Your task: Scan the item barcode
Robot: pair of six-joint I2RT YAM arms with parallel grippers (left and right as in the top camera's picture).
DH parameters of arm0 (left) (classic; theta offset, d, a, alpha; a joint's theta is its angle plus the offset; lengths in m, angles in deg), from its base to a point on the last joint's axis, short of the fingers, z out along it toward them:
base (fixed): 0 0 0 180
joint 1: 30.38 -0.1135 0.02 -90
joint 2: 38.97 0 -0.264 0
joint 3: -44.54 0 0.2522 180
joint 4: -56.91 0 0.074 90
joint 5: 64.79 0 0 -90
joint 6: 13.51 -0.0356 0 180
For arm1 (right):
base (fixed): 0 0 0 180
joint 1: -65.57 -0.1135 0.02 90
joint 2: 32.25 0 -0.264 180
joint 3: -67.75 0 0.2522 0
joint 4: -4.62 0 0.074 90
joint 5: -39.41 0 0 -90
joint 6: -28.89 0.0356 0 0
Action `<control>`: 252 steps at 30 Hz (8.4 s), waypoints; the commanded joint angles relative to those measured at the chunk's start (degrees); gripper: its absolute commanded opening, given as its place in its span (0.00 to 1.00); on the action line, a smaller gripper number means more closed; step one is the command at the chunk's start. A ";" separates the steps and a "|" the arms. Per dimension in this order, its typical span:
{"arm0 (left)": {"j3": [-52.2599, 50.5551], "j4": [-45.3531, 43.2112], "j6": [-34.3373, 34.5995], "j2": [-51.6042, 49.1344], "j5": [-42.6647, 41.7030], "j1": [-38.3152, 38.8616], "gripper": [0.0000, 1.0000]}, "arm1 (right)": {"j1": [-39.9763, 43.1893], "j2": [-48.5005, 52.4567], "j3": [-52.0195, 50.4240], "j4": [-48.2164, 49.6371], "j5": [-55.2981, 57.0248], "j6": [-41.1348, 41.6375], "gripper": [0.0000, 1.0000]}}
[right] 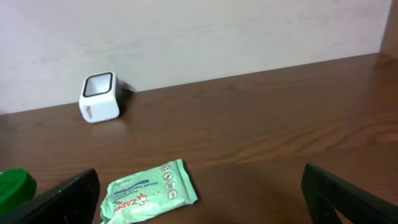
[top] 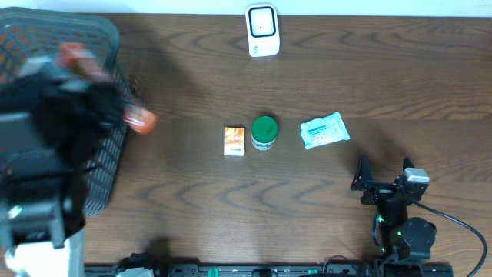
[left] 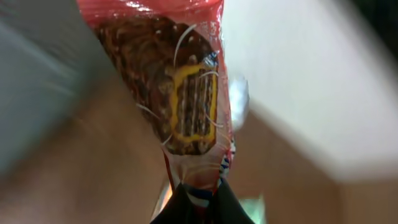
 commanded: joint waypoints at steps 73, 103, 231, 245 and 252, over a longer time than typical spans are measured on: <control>-13.70 -10.01 -5.05 -48.85 24.26 23.98 0.07 | -0.28 -0.24 -0.09 -0.22 0.09 0.59 0.99; -19.69 -7.41 1.57 -36.85 14.36 24.02 0.08 | -0.28 -0.24 -0.09 -0.22 0.07 0.59 0.99; -19.43 -57.24 -57.40 11.54 60.33 17.20 0.98 | -0.28 -0.24 -0.09 -0.22 0.09 0.59 0.99; -19.43 -51.10 -47.04 27.58 52.68 11.10 0.98 | -0.28 -0.24 -0.09 -0.22 0.07 0.59 0.99; -19.43 -48.41 -42.84 37.22 48.85 11.10 0.98 | -0.28 -0.24 -0.09 -0.22 0.07 0.59 0.99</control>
